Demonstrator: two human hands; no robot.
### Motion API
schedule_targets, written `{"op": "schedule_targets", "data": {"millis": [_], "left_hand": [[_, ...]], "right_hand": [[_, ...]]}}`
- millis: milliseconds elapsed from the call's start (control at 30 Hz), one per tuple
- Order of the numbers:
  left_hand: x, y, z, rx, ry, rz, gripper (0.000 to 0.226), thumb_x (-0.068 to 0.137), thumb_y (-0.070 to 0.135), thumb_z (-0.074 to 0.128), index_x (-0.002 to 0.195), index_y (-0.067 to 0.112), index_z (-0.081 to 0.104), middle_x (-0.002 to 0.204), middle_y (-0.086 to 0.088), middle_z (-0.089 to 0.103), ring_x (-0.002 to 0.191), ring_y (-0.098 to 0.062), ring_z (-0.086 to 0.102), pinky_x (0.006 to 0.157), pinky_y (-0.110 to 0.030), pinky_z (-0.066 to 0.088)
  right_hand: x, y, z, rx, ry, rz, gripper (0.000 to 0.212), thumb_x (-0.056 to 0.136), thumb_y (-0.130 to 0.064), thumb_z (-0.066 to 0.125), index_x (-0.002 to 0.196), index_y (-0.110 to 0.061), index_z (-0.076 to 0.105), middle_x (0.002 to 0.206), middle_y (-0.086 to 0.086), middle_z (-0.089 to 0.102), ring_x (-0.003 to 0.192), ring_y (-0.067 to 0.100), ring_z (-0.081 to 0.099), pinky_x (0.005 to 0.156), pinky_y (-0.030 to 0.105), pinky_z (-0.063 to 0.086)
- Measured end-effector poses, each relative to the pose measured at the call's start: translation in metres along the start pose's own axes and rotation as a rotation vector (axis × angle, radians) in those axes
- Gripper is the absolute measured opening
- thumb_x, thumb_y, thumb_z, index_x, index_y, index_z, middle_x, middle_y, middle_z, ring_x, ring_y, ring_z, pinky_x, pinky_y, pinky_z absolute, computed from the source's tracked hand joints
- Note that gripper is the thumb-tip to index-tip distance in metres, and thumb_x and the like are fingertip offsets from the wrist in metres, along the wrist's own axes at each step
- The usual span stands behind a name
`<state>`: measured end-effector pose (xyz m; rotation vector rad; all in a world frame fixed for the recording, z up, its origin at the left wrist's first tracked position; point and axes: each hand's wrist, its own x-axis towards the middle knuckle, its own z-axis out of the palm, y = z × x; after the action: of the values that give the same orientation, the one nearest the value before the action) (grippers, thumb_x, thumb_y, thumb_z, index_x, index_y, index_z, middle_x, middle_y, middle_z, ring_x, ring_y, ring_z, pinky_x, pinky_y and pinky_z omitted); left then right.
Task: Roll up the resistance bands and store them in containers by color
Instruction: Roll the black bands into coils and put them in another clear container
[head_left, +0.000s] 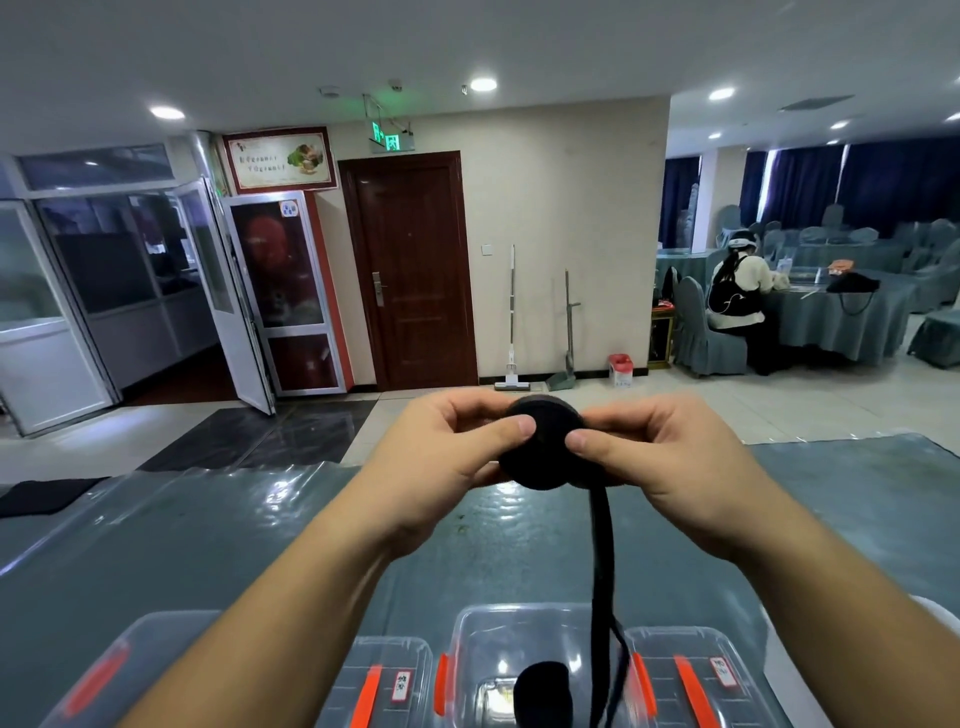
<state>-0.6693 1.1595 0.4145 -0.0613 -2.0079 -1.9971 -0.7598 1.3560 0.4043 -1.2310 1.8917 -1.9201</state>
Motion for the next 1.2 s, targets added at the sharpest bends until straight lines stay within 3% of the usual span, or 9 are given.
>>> {"op": "schedule_targets", "data": {"millis": [133, 367, 400, 467, 567, 833, 933, 1067, 1200], "left_hand": [[-0.001, 0.009, -0.004, 0.211, -0.119, -0.002, 0.013, 0.089, 0.006, 0.076, 0.093, 0.016, 0.083, 0.086, -0.004, 0.08, 0.081, -0.014, 0.077, 0.068, -0.021, 0.059], [-0.002, -0.002, 0.001, -0.095, -0.004, -0.043, 0.018, 0.08, 0.02, 0.077, 0.095, 0.011, 0.08, 0.094, -0.011, 0.079, 0.085, -0.018, 0.075, 0.073, -0.025, 0.06], [-0.002, -0.004, 0.0, -0.078, -0.011, -0.046, 0.008, 0.083, 0.015, 0.077, 0.09, 0.014, 0.08, 0.09, -0.008, 0.078, 0.082, -0.016, 0.075, 0.071, -0.024, 0.059], [-0.003, -0.002, -0.003, 0.053, -0.062, -0.049, 0.016, 0.089, 0.006, 0.074, 0.086, 0.02, 0.081, 0.086, -0.004, 0.078, 0.081, -0.015, 0.075, 0.07, -0.022, 0.059], [-0.003, 0.003, -0.005, 0.251, -0.191, -0.044, 0.016, 0.091, 0.011, 0.075, 0.092, 0.024, 0.084, 0.085, -0.003, 0.079, 0.079, -0.011, 0.074, 0.07, -0.023, 0.059], [0.001, 0.003, -0.001, -0.076, 0.005, -0.056, 0.025, 0.083, 0.024, 0.075, 0.105, 0.013, 0.082, 0.104, -0.014, 0.079, 0.092, -0.021, 0.076, 0.073, -0.029, 0.061], [0.001, 0.002, -0.002, -0.014, 0.012, -0.019, 0.02, 0.091, 0.012, 0.074, 0.11, 0.007, 0.078, 0.11, -0.018, 0.077, 0.097, -0.022, 0.074, 0.082, -0.033, 0.063], [0.002, 0.013, -0.009, 0.318, -0.151, 0.086, 0.018, 0.09, 0.009, 0.077, 0.096, 0.024, 0.083, 0.091, -0.001, 0.081, 0.084, -0.008, 0.075, 0.071, -0.017, 0.055], [0.006, 0.012, -0.008, 0.116, -0.041, 0.051, 0.013, 0.089, 0.01, 0.076, 0.095, 0.018, 0.084, 0.088, -0.004, 0.08, 0.077, -0.011, 0.075, 0.063, -0.018, 0.056]], "right_hand": [[-0.001, -0.004, -0.004, -0.126, -0.125, 0.043, 0.016, 0.089, -0.017, 0.075, 0.099, -0.026, 0.084, 0.093, 0.004, 0.082, 0.087, 0.015, 0.079, 0.076, 0.021, 0.058], [-0.007, 0.005, 0.001, 0.011, 0.016, -0.012, 0.02, 0.085, -0.027, 0.078, 0.104, -0.026, 0.083, 0.097, 0.005, 0.082, 0.09, 0.018, 0.079, 0.077, 0.025, 0.06], [-0.008, 0.004, 0.0, -0.034, 0.001, 0.0, 0.019, 0.087, -0.023, 0.076, 0.104, -0.027, 0.083, 0.096, 0.003, 0.082, 0.089, 0.016, 0.079, 0.077, 0.025, 0.06], [-0.008, 0.0, -0.003, -0.157, -0.068, 0.038, 0.02, 0.092, -0.014, 0.075, 0.103, -0.029, 0.083, 0.092, 0.001, 0.082, 0.084, 0.011, 0.077, 0.075, 0.023, 0.059], [-0.004, -0.006, -0.004, -0.301, -0.157, 0.05, 0.018, 0.093, -0.016, 0.076, 0.098, -0.031, 0.083, 0.087, -0.003, 0.082, 0.08, 0.006, 0.076, 0.074, 0.018, 0.056], [0.0, 0.0, 0.005, -0.005, 0.01, -0.04, 0.027, 0.092, -0.008, 0.072, 0.103, -0.03, 0.083, 0.1, 0.001, 0.082, 0.094, 0.014, 0.078, 0.08, 0.021, 0.058], [0.003, -0.004, -0.001, -0.059, -0.024, -0.023, 0.027, 0.093, -0.006, 0.071, 0.104, -0.027, 0.083, 0.097, 0.002, 0.082, 0.088, 0.012, 0.078, 0.075, 0.02, 0.058], [0.007, -0.007, -0.005, -0.152, -0.153, 0.038, 0.018, 0.089, -0.012, 0.076, 0.101, -0.021, 0.084, 0.092, 0.005, 0.082, 0.084, 0.013, 0.078, 0.075, 0.019, 0.057], [0.009, -0.001, 0.0, 0.009, -0.04, 0.008, 0.023, 0.084, -0.019, 0.077, 0.105, -0.025, 0.083, 0.1, 0.005, 0.082, 0.097, 0.02, 0.079, 0.08, 0.022, 0.059]]}}
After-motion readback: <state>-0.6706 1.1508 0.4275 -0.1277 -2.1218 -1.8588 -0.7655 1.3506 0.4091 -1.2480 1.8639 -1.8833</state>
